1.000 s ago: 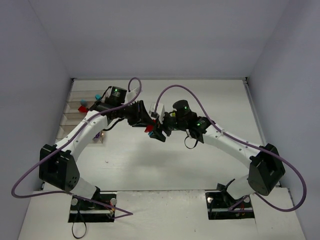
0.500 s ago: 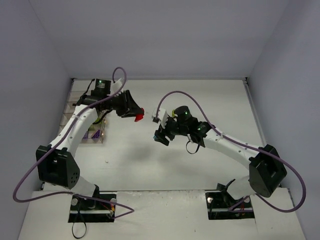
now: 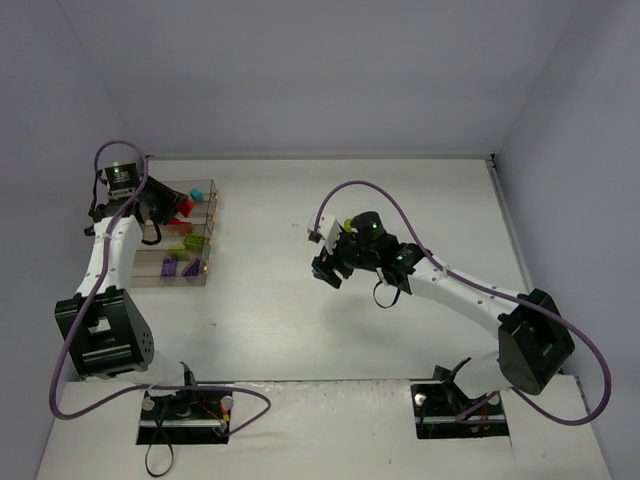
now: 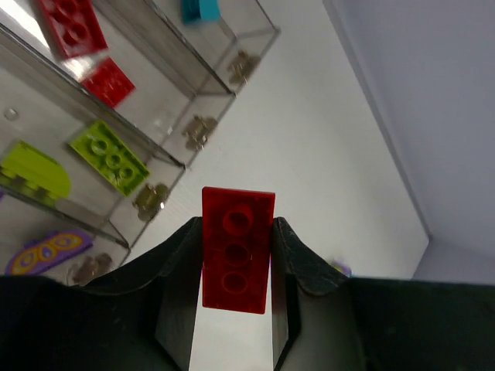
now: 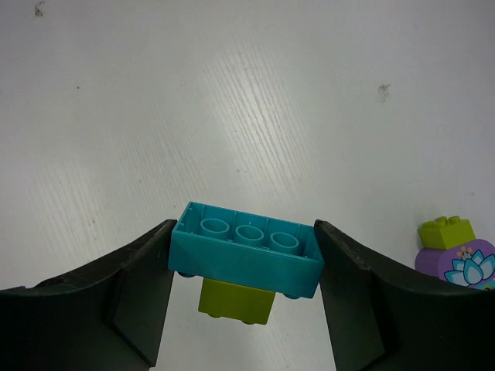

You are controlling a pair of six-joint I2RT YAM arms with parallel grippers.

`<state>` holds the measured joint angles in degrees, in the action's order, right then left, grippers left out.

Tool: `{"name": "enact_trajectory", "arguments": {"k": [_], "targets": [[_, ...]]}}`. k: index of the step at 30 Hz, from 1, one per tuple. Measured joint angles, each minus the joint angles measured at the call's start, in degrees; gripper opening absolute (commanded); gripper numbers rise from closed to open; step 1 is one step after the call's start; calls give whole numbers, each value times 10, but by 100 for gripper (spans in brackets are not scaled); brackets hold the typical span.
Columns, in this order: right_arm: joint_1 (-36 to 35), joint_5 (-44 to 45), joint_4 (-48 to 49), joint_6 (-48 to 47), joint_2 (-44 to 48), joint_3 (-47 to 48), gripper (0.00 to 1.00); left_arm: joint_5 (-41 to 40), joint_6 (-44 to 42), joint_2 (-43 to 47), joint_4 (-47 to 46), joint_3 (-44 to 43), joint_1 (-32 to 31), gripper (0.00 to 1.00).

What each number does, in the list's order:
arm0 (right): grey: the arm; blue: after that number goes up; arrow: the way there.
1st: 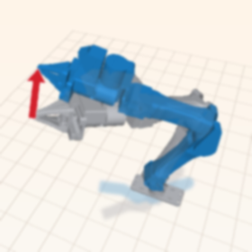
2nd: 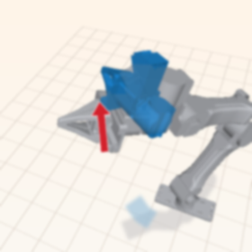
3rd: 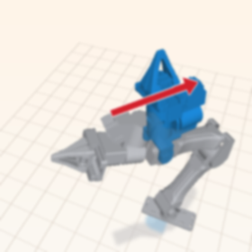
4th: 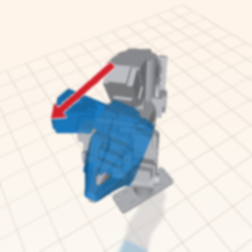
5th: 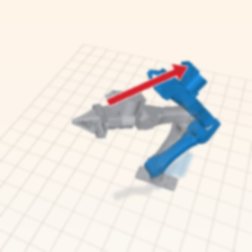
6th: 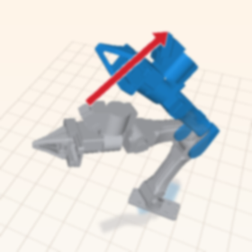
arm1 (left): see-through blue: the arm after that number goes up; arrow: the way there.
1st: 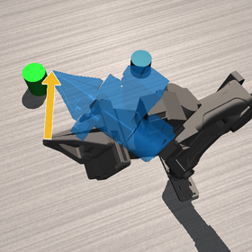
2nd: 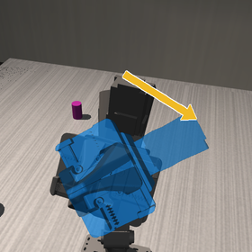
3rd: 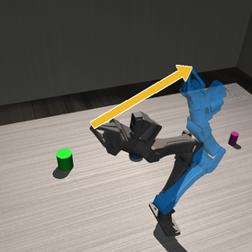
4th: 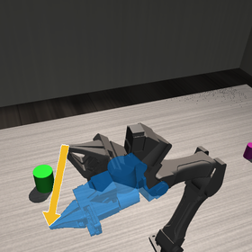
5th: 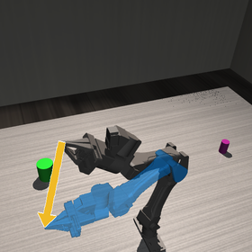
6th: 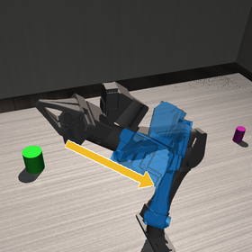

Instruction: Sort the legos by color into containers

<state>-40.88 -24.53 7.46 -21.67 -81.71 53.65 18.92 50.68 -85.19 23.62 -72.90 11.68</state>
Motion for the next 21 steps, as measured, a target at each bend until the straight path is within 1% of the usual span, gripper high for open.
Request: {"name": "enact_trajectory", "arguments": {"k": [4,7,9,10,16,17,20,21], "targets": [[1,2,0,4,4,-5,1,-69,42,-31,-41,-5,7,11],[3,1,0,5,6,-5,1,-106,63,-83,-59,-30,7,14],[4,1,0,6,6,-5,1,-126,75,-121,-70,-46,7,20],[4,1,0,6,6,-5,1,-134,81,-137,-74,-51,7,28],[5,1,0,6,6,-5,1,-160,101,-201,-76,-70,8,41],[5,1,0,6,6,-5,1,-160,103,-208,-77,-74,8,46],[9,1,0,6,6,-5,1,-160,109,-220,-78,-85,8,53],[10,1,0,6,6,-5,1,-160,110,-221,-79,-86,8,57]]}}
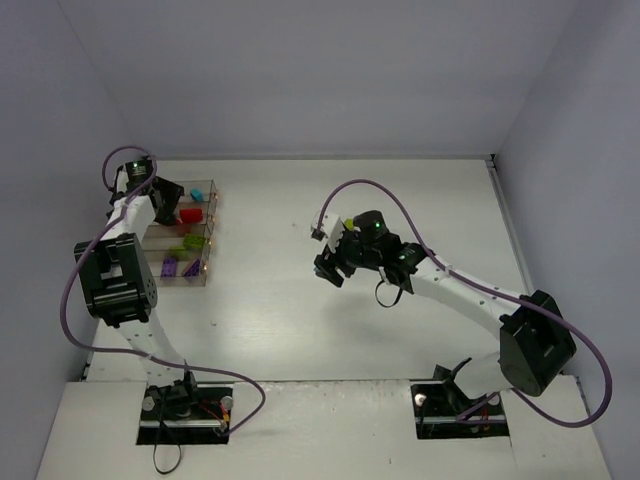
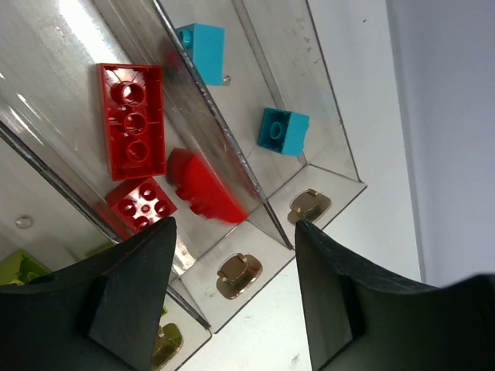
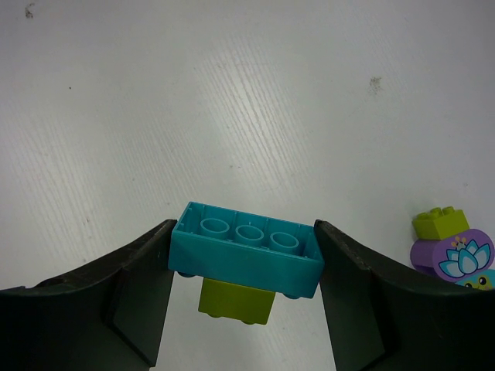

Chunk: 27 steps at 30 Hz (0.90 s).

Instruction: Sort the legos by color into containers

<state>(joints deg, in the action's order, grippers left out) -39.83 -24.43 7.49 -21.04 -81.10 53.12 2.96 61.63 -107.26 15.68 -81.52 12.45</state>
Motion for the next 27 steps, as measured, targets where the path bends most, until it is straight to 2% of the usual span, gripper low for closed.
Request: {"name": "enact_trajectory", "arguments": {"k": [6,13,16,21,27], "targets": [[6,-5,0,-2,0,1,3,27,-13,8,-1,-10,0,60],[9,-36,0,-22,-1,38,4,146,-94,74,35,-23,-32,60],[9,-50,0,-31,-5,64,4,218,-133,108,55,-43,-82,60],[9,-72,0,-38,-26,99,4,317,-169,164,75,-33,-200,60],[9,-88,0,-42,-38,108,5,377,-188,190,100,0,-302,60]]}}
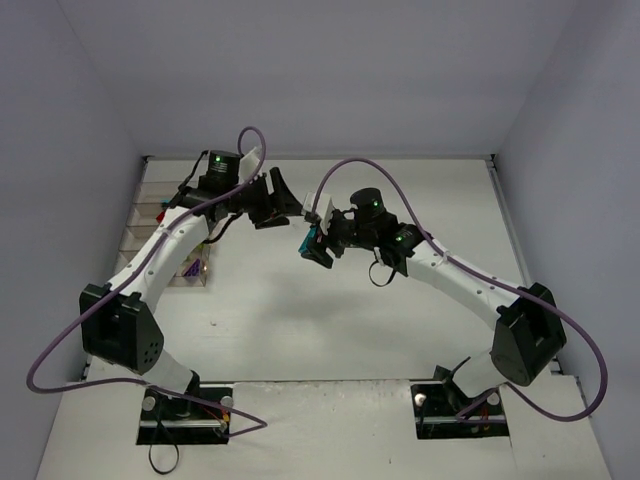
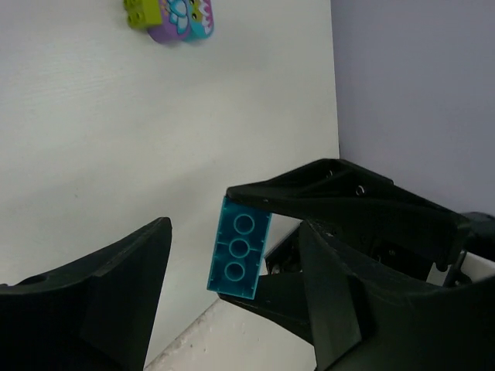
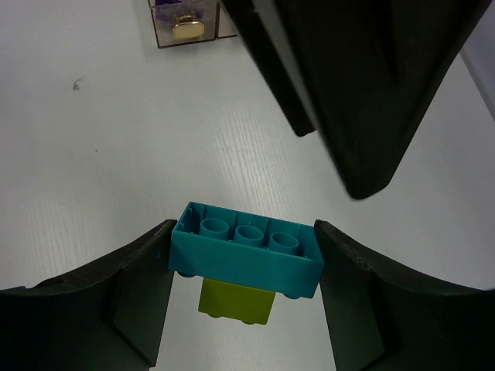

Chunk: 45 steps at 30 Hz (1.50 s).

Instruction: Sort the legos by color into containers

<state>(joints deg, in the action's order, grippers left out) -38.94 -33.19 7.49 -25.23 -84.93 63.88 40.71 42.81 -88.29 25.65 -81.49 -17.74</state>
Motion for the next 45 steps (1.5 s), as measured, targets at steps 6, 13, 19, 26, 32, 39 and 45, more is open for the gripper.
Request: {"name": "enact_trajectory", "arguments": {"k": [6,13,19,26,32,39,45], "targets": [[0,-3,-1,-2,0,4,5,-1,-37,1,40,0,-45,60],[0,-3,-2,-4,0,4,5,0,-65,3,67,2,-63,60],[0,-3,-3,-4,0,4,5,-3,-79,3,83,4,-74,56],[0,-3,-5,-4,0,4,5,-14,-83,3,86,4,-90,44],[1,-3,-5,-4,1,4,6,-27,-93,2,84,8,-88,15],[2,0,-9,-3,2,4,58,-24,-98,2,73,14,-88,9],[2,21,-13,10,14,-8,80,-24,-104,2,64,17,-88,9]]}}
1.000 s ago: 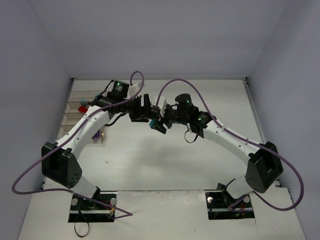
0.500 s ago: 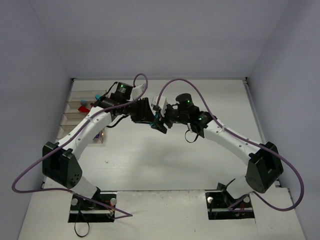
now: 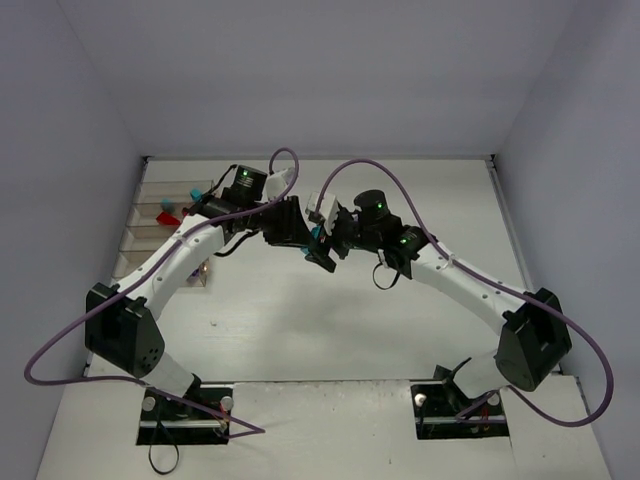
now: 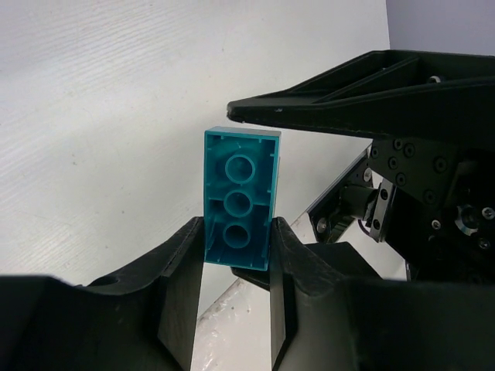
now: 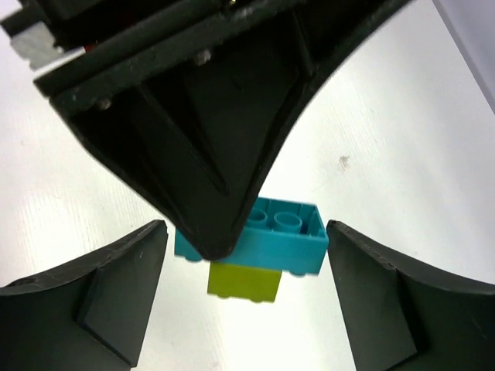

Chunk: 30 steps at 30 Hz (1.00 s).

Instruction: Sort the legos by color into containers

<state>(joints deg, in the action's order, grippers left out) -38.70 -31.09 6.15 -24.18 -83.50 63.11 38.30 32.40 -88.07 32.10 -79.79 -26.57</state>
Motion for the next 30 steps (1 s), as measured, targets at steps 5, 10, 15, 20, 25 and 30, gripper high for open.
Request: {"name": "enact_trajectory", "arguments": {"k": [5,10,15,20,25,30], "targets": [[3,23,-5,5,30,-25,80,-6,-7,0,-5,0,2,9],[12,39,-8,13,53,-45,61,-6,-9,0,-10,0,9,9],[13,45,-9,19,56,-52,61,5,-9,0,-19,0,12,9],[13,46,-4,23,56,-54,67,18,-9,6,-31,5,12,9],[13,47,3,23,56,-54,68,26,-8,14,-35,18,12,9],[13,47,9,23,55,-54,63,29,-7,18,-39,22,12,9]]}}
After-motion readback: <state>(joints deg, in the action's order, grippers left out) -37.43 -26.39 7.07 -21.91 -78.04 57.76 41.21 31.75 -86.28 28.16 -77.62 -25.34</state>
